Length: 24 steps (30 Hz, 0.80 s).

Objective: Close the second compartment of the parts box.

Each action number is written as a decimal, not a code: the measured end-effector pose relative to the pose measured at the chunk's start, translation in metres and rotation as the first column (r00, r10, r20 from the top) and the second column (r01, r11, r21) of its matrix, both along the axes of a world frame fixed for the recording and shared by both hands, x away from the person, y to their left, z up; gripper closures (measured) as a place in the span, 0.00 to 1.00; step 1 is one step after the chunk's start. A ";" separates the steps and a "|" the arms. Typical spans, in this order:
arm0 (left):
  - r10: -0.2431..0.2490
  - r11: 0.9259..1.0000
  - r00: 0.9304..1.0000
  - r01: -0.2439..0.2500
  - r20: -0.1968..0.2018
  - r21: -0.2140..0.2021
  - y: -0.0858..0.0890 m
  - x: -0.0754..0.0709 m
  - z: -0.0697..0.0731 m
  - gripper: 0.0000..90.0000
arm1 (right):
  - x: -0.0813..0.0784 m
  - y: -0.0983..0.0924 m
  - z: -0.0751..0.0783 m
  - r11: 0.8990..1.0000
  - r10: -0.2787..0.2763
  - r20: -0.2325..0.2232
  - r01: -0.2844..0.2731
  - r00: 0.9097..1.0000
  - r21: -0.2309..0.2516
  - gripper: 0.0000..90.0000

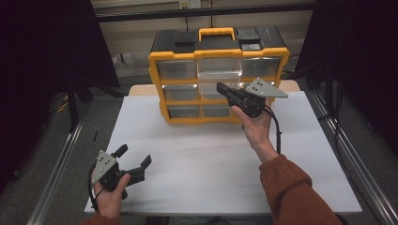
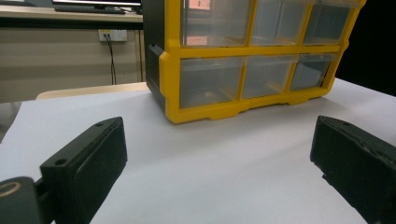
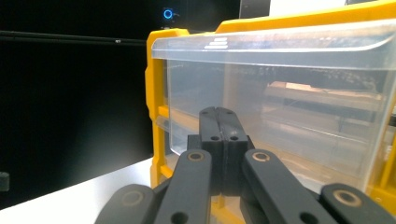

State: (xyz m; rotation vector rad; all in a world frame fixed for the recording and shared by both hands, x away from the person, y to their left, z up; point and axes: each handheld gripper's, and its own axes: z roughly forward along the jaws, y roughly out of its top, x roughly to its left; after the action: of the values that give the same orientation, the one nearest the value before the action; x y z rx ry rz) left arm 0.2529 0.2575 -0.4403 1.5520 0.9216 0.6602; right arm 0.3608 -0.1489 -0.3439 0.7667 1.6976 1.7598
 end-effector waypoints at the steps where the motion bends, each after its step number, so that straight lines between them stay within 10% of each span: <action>1: -0.001 1.000 1.000 0.001 0.000 -0.001 0.000 0.000 0.000 0.04 | 0.001 0.000 0.000 1.000 0.001 0.000 -0.001 1.000 0.001 1.00; 24: 0.004 1.000 1.000 -0.004 0.010 -0.017 0.001 0.000 0.001 0.04 | 0.009 0.005 0.003 1.000 -0.012 -0.002 0.012 1.000 -0.008 1.00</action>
State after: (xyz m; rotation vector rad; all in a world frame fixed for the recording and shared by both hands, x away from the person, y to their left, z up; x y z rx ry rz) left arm 0.2526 0.2586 -0.4396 1.5306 0.9211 0.6610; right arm 0.3694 -0.1442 -0.3407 0.7745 1.6967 1.7438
